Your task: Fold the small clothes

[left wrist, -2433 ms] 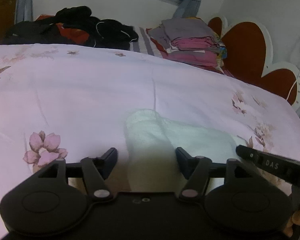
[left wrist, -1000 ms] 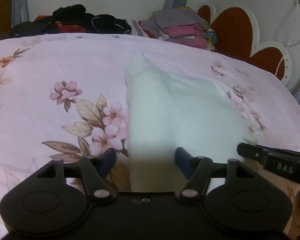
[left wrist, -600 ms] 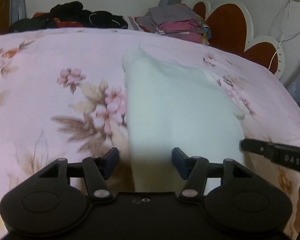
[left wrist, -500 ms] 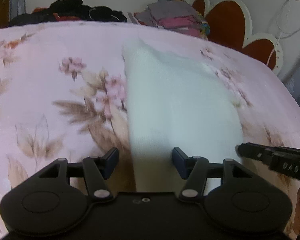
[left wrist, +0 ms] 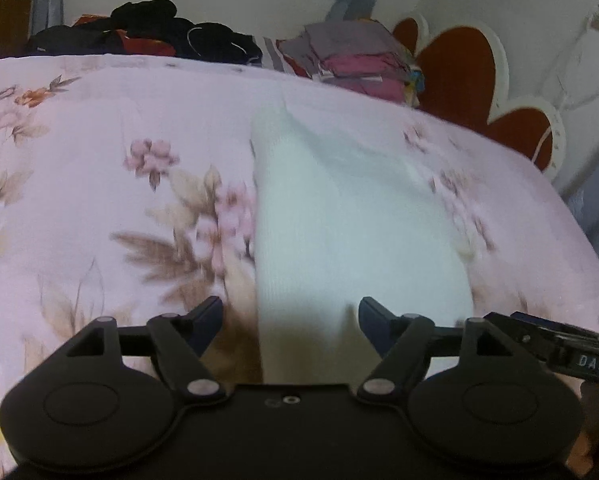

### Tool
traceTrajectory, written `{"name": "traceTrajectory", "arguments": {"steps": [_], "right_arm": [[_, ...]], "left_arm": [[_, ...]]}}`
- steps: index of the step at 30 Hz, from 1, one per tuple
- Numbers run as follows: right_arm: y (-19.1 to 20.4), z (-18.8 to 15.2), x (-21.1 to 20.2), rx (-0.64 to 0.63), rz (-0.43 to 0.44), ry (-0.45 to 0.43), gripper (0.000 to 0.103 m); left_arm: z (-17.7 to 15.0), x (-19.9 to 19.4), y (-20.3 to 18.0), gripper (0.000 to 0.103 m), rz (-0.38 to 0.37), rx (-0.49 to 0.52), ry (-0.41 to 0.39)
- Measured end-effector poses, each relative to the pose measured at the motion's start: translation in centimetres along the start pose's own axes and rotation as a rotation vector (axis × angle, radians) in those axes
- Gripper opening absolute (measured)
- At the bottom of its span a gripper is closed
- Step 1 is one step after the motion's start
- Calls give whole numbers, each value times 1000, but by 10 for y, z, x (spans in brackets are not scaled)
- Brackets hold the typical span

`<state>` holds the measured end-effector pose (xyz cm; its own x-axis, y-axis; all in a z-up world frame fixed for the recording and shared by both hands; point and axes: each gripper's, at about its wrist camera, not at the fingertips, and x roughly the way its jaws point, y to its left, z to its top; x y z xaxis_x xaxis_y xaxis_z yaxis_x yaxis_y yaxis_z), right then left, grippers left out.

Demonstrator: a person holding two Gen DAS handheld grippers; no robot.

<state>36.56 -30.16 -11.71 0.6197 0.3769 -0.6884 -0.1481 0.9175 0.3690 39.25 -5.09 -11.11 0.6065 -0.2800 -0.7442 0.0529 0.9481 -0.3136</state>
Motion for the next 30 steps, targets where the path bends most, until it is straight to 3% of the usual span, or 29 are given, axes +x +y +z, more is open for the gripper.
{"name": "traceTrajectory", "arguments": {"steps": [9,13,14,15,16,20,22,25,30], "right_arm": [[-22,39,70,164,83,43,81],[-28,41,84,203,113,36,71],[-28,42,85,208,122,36,67],[-28,42,86,217,145,42,52],[-28,42,88,236,160,56,46],[-29,42,87,246,168,60,43],[-25,43,83,237,175,57,32],[-20,45,77,216,170,40,29],[-11,51,64,205,202,12,29]], "left_arm": [[28,54,13,76,-58,-67,49],[30,63,13,76,-93,-72,47],[31,65,12,74,-99,-71,49],[31,66,11,64,-113,-72,54],[32,68,9,60,-127,-78,62],[34,67,2,49,-116,-76,61],[34,64,-5,40,-91,-48,48],[37,58,-12,33,-63,-23,30],[42,39,-15,29,-60,-3,-1]]}}
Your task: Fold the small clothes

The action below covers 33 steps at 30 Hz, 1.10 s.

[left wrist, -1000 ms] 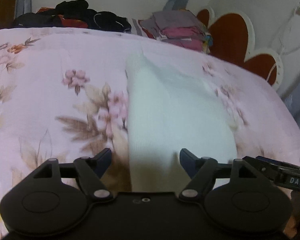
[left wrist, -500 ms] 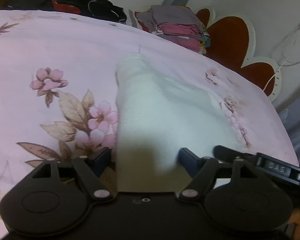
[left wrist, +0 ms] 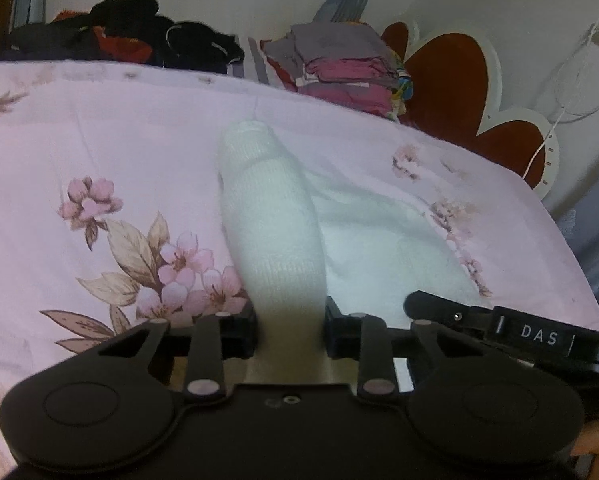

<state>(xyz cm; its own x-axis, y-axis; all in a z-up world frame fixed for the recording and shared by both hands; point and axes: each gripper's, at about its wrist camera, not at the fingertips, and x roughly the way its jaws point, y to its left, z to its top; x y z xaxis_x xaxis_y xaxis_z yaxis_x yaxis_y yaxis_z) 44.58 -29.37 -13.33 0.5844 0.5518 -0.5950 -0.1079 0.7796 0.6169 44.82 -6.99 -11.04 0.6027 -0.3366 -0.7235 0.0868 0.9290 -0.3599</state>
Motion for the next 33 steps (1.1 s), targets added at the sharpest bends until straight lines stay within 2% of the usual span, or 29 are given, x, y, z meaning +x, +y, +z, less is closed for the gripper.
{"name": "traceTrajectory", "arguments": {"steps": [6,11,18,24,30,33], "right_arm": [[42,-1,-12,-34,54,-7,29],[99,-15,-7,-68,99,-7,29],[207,-54,31,-109,132,-8,29],[300,-94,93,-94,130,0,29],[362,-127,161,-99,150,38,29],[372,-138,190,-106,133,60,29]], "left_arm": [[5,-42,6,28,9,28,-35],[13,-90,46,28,20,10,-71],[16,-154,152,28,20,-15,-106],[25,-192,258,28,31,-39,-110],[28,-205,333,28,87,-44,-110],[23,-200,366,28,103,-52,-107]]}}
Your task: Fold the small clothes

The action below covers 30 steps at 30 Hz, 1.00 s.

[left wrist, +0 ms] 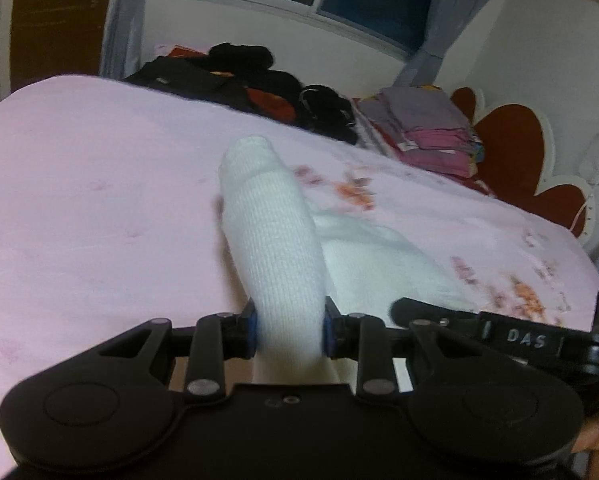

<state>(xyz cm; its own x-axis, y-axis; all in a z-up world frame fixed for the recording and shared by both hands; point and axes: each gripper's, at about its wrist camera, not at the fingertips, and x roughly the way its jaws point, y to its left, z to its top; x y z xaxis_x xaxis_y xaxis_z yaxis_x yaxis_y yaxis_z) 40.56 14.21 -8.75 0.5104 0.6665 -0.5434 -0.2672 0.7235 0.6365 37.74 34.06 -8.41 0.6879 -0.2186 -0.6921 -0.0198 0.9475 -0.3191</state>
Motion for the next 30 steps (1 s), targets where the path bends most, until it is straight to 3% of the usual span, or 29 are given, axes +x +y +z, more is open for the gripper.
{"name": "traceTrajectory", "arguments": {"steps": [2,4,9,14,17,21,27,30], "right_arm": [[-3,-7,15,5,-23,22,29],[-12,-10,20,13,-41,37,29],[-28,-16,19,72,-61,45,32],[-25,-12,6,99,-81,15,33],[-18,-8,-1,91,-88,3,33],[-1,1,-23,15,-129,-86,33],[21,17,3,-75,-142,-82,32],[22,17,24,-92,-167,-63,32]], "left_arm": [[-8,12,18,31,7,-22,25],[-19,21,31,42,7,-41,36],[-26,21,35,55,-9,-46,21],[-25,11,38,55,0,-51,30],[-25,-11,40,52,20,-44,-40],[-9,-28,24,51,12,20,-138],[13,12,-1,47,-12,88,-125],[11,36,7,40,35,80,-90]]}}
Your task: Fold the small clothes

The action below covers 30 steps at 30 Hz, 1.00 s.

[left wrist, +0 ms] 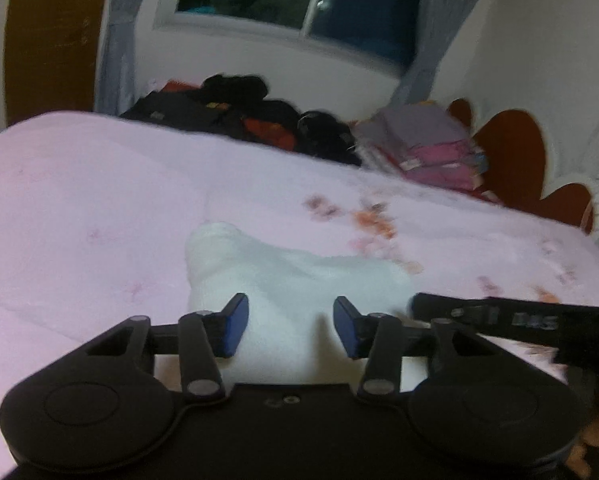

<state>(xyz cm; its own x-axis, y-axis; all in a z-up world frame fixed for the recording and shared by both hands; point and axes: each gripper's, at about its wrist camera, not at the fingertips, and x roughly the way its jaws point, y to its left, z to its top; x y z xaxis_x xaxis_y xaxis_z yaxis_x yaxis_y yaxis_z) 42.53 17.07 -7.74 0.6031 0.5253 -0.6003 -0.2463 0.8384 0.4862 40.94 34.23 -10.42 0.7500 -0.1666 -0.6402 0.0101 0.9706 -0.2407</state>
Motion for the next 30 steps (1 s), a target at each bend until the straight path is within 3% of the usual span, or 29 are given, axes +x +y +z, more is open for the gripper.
{"name": "traceTrajectory", "arguments": {"steps": [3,6,9,13,17,21,30], "right_arm": [[0,-2,15,-6,-10,7,32],[4,-3,23,-45,-14,9,32],[1,-8,45,-124,-107,50,32],[-6,-6,50,-113,-125,56,32],[0,-6,26,-91,-90,24,32],[14,-18,-9,-157,-78,-8,32],[26,-69,-51,-214,-118,36,32]], "left_arm": [[-8,7,11,29,42,3,7],[-11,3,12,29,38,16,0],[-12,4,13,29,26,5,4],[-5,-1,10,29,26,-1,25],[-5,-20,8,36,22,-23,32],[-17,-45,0,38,40,-2,43],[-63,-68,-15,38,40,35,127]]}}
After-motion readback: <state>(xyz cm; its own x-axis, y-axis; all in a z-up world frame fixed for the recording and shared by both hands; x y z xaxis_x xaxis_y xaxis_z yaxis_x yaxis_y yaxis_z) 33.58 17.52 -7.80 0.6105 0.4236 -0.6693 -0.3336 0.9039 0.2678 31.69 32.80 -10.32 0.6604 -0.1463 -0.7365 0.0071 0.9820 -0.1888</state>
